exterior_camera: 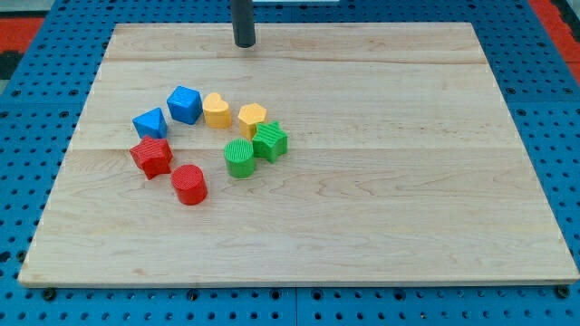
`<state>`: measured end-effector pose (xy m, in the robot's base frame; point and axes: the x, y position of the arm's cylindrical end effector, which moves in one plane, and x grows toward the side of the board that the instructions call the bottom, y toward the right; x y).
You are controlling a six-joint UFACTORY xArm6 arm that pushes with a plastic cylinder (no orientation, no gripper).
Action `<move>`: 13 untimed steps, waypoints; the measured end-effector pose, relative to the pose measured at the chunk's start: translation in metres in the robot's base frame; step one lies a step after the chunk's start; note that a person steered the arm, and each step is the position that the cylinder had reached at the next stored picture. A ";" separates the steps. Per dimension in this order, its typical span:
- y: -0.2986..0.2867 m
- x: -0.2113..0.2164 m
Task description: Slide the blue triangle towards the center left
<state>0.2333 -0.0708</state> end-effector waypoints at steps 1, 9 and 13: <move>0.000 -0.006; -0.030 0.181; -0.103 0.189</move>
<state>0.4220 -0.1735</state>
